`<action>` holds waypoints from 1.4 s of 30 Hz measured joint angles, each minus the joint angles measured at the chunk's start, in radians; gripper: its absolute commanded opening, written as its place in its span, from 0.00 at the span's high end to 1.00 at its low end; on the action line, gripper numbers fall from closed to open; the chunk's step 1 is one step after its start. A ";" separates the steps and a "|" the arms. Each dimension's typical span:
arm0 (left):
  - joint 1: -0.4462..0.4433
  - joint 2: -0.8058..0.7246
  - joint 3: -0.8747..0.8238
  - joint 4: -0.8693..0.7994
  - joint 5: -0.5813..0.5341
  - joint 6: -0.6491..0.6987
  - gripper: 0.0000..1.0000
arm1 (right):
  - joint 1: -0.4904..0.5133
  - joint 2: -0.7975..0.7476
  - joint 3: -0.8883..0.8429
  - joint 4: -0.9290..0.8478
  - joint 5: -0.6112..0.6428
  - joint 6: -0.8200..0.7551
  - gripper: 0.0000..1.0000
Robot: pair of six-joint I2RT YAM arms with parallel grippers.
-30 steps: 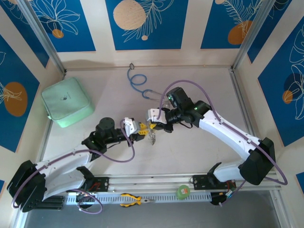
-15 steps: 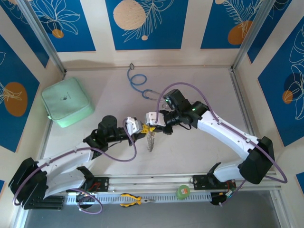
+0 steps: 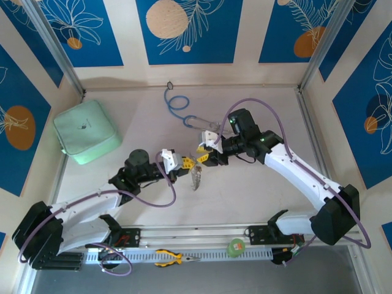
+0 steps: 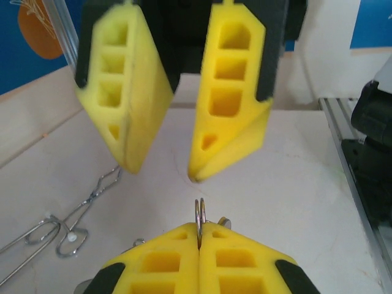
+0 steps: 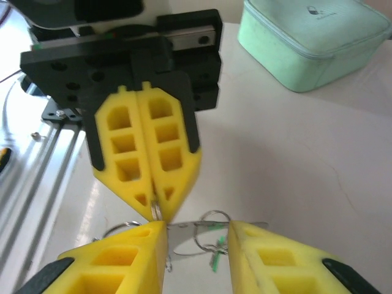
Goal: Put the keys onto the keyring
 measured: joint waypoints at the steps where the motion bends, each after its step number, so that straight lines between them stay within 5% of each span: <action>1: 0.000 0.005 -0.003 0.024 0.001 -0.008 1.00 | 0.000 0.000 -0.006 0.006 -0.013 0.005 0.70; 12: -0.001 0.071 -0.032 0.200 0.015 -0.099 1.00 | 0.000 0.000 -0.024 0.026 -0.042 0.022 0.81; 42: -0.001 0.085 -0.039 0.261 0.041 -0.125 1.00 | -0.024 0.000 -0.035 0.013 -0.089 -0.004 0.81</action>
